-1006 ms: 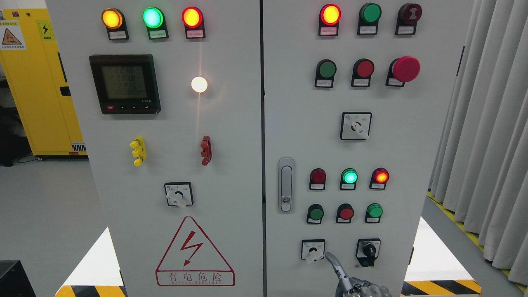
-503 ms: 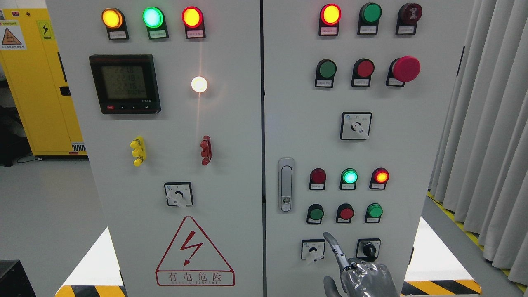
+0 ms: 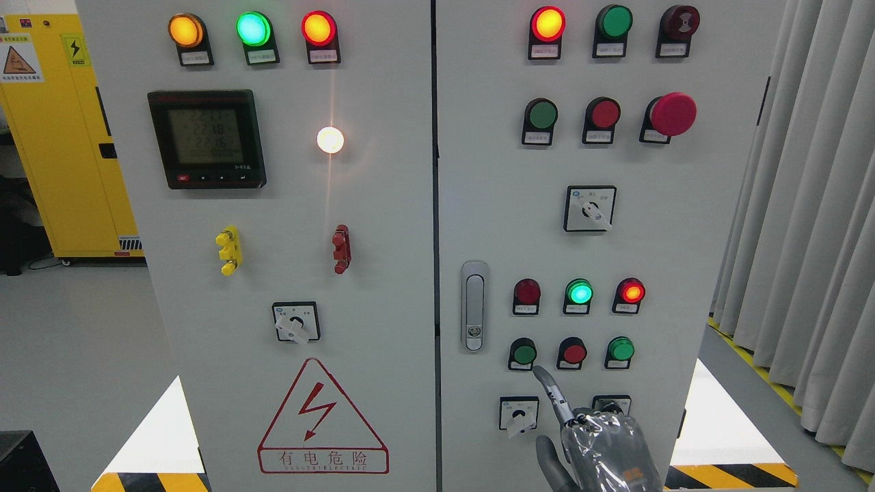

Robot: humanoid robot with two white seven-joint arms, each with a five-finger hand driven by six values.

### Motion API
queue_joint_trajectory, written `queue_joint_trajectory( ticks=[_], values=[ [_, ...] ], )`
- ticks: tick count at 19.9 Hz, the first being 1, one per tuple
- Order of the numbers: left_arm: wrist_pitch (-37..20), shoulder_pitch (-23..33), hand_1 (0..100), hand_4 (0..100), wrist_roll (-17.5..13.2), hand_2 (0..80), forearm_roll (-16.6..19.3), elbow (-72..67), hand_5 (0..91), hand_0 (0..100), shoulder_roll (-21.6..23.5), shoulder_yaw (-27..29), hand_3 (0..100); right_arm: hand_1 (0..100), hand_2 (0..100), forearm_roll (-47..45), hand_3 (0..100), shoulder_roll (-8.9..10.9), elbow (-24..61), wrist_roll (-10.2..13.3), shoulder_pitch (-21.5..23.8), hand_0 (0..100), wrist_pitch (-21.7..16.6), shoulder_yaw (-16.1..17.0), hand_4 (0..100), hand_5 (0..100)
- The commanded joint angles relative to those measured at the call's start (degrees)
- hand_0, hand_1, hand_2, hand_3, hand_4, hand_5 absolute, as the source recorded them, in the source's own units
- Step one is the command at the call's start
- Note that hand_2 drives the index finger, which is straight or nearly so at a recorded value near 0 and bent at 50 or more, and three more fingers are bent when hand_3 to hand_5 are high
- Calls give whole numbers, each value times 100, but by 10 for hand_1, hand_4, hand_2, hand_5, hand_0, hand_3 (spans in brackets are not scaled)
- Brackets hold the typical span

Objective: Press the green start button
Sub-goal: 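Raise the right hand toward the green push button in the lowest row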

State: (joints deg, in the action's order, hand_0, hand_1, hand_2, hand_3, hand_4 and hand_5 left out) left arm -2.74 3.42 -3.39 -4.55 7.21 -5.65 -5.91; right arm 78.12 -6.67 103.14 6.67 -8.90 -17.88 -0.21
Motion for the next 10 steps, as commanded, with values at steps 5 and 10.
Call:
queue_joint_trajectory(
  ticks=[5,10],
  values=[
    [1,-7,556,0,-4,0,-2,0,0,120,-6,2,0,918,0,10,978,-10,-382,-16,-173,682,-5,-110,956,1000],
    [1,1,556,0,-4,0,-2,0,0,120,3,2,0,917,0,1,976,-18,-470,-16,-261,689,-5,-145,959,1000]
  ],
)
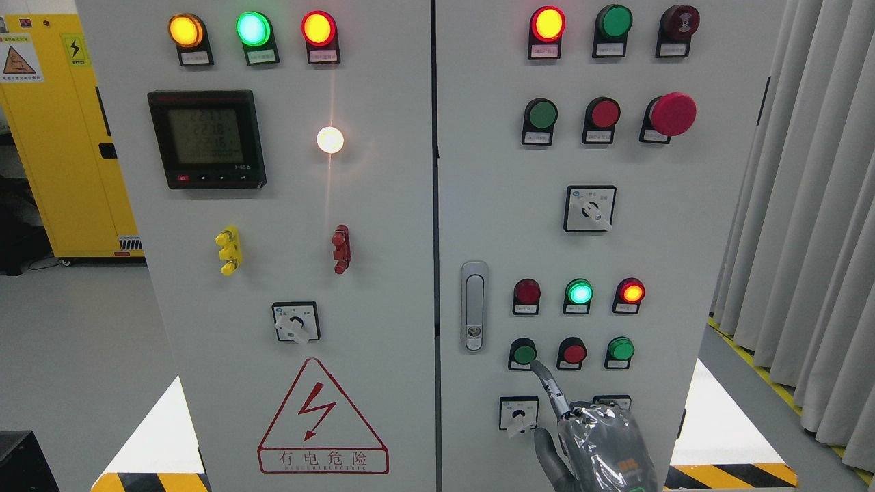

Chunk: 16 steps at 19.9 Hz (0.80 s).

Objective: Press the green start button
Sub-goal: 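Raise the right hand toward the green push button in the lowest row, then press the green push button with the right hand's index finger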

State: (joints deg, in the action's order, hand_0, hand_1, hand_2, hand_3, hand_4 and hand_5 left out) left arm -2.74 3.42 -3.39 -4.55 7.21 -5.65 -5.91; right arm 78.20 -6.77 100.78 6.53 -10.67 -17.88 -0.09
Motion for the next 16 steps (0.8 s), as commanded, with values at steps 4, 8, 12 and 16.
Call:
queue_joint_trajectory(
  ticks=[4,8,12,16],
  values=[
    [1,1,556,0,-4,0,-2,0,0,120,3,-7,0,915,0,3,974,-9,-339,-2,-146,694,3,-211,961,1000],
    [1,1,556,0,-4,0,-2,0,0,120,3,2,0,912,0,-6,974,-18,-392,-2,-181,692,4,-211,962,1000],
    [1,-8,556,0,-4,0,-2,0,0,120,3,2,0,911,0,-6,973,-18,-410,-2,-234,685,4,-193,964,1000],
    [1,1,556,0,5,0,-2,0,0,120,3,2,0,910,0,-32,972,-18,-419,-11,-295,684,4,-167,965,1000]
  ],
)
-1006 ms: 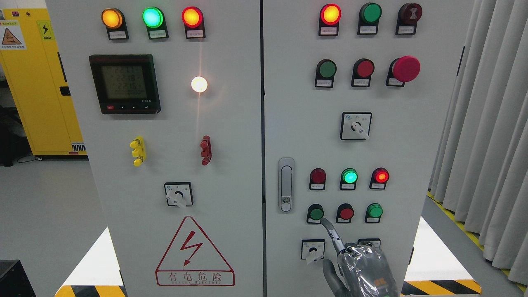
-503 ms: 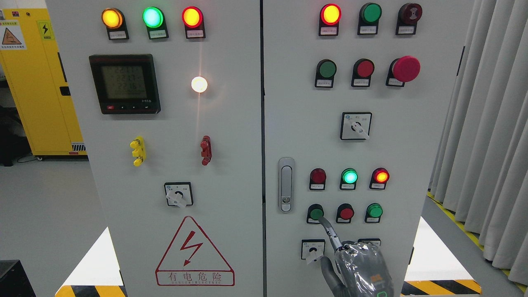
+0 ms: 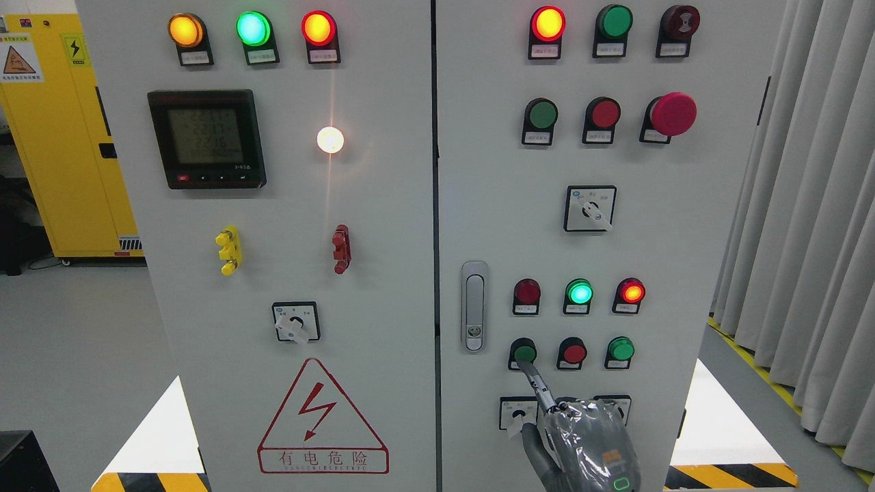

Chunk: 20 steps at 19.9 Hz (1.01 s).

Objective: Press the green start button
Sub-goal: 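Press the green push button with the right hand's index finger, then keep the right index finger on the green button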

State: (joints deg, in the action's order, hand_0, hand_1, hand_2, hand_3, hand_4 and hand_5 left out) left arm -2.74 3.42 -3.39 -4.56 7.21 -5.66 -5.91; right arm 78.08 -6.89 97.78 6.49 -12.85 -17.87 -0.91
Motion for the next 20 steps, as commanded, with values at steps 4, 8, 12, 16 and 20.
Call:
queue_joint_trajectory(
  ticks=[4,8,12,16,20],
  values=[
    [1,1,556,0,-4,0,-1,0,0,120,4,2,0,910,0,-29,972,-6,-154,-7,-103,683,3,-67,965,1000],
    [1,1,556,0,-4,0,-1,0,0,120,-5,2,0,910,0,-29,971,-14,-224,-7,-103,682,12,-102,966,1000],
    [1,1,556,0,-4,0,-1,0,0,120,4,2,0,910,0,-38,971,-14,-286,-16,-130,687,12,-102,967,1000],
    [1,1,556,0,-4,0,-1,0,0,120,4,2,0,910,0,-64,971,-23,-330,-16,-174,690,12,-84,968,1000],
    [1,-8,556,0,-4,0,-1,0,0,120,-5,2,0,909,0,-73,971,-23,-400,-16,-183,695,12,-76,969,1000]
  ],
)
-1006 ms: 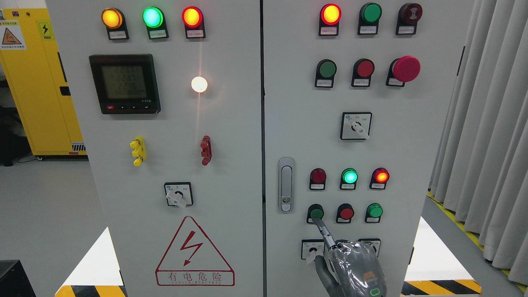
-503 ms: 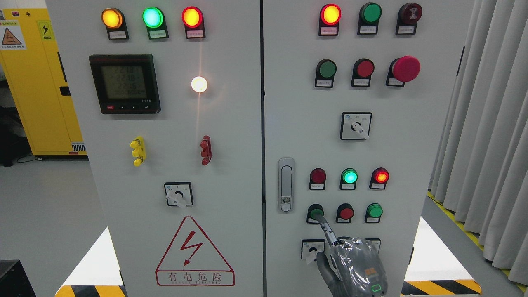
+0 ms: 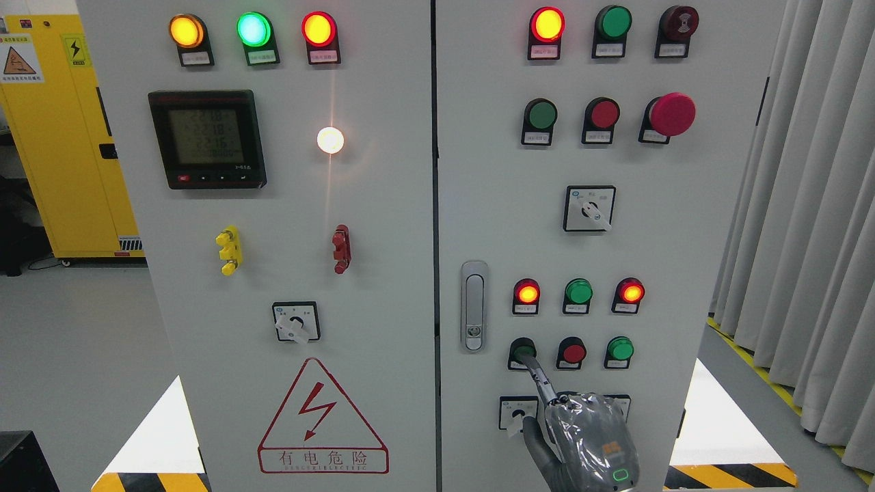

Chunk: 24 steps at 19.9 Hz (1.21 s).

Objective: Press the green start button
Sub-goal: 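Keep the right index finger on the green button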

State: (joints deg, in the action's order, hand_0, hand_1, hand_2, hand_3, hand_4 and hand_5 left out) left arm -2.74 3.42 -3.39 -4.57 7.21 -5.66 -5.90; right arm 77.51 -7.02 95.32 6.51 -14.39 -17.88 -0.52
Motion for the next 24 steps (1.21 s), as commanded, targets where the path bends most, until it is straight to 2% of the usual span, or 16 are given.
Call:
queue_joint_trajectory(
  ticks=[1,6,17,24],
  values=[
    [1,1,556,0,-4,0,0,0,0,120,-5,1,0,909,0,-25,971,-10,-171,-18,-37,696,12,-115,969,1000],
    [1,1,556,0,-4,0,0,0,0,120,3,1,0,909,0,-34,971,-10,-206,-132,-55,697,12,-97,971,1000],
    [1,1,556,0,-4,0,0,0,0,120,3,1,0,905,0,-61,970,-19,-145,-62,-55,703,12,-53,972,1000],
    [1,1,556,0,-4,0,0,0,0,120,3,1,0,904,0,-69,970,-19,188,-36,15,701,-5,-53,973,1000]
  ],
)
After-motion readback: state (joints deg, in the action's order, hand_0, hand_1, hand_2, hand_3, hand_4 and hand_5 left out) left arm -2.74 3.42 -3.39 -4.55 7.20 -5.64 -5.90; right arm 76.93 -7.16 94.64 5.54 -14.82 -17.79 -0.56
